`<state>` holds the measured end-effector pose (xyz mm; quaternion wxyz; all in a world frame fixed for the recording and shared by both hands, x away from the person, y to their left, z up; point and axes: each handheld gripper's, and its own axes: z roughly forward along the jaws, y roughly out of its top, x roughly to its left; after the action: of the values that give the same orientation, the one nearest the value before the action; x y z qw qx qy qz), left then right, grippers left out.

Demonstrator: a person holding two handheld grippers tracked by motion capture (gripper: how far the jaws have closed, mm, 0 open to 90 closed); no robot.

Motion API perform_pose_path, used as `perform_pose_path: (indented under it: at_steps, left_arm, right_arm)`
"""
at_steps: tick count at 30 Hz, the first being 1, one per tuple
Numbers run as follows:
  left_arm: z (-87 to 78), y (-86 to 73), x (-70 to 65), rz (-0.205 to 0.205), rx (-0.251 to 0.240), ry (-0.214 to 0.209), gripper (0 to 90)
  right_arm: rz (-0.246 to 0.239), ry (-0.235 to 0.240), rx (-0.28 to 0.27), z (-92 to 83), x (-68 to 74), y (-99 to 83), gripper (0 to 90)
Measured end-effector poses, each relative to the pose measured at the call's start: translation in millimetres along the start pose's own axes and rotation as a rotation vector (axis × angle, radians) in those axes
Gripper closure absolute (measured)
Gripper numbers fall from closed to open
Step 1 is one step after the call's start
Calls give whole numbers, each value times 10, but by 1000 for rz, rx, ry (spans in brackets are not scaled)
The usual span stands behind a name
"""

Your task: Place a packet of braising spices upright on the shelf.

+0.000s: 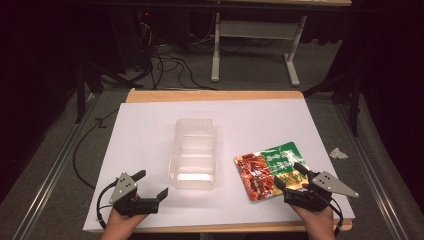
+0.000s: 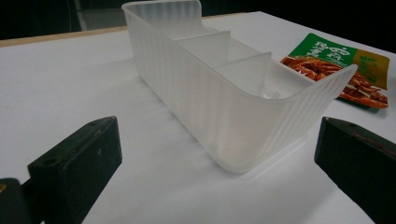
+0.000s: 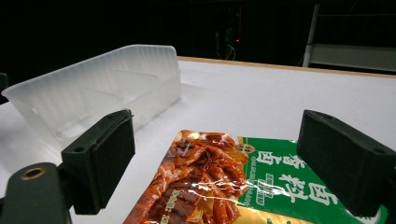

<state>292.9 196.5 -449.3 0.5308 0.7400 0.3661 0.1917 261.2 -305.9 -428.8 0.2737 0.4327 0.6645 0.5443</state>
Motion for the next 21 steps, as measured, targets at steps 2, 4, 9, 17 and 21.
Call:
perform_pose_path:
  at_steps: [2, 4, 9, 17, 21]
  left_arm:
    - [13, 2, 9, -4, 0, 0, 13]
    - [21, 3, 10, -6, -1, -1, 14]
    - [42, 10, -5, -2, 1, -9, 14]
    - [49, 14, 8, 3, 3, -3, 14]
    - [42, 15, 4, -4, 1, -4, 14]
  right_arm:
    - [-2, -3, -3, -17, 1, 2, 120]
    - [-6, -6, -1, -24, 0, 1, 120]
    - [-6, -17, -5, -56, -11, -1, 120]
    - [7, -25, -1, -85, -66, -1, 124]
    - [14, -28, -3, -102, -97, 5, 130]
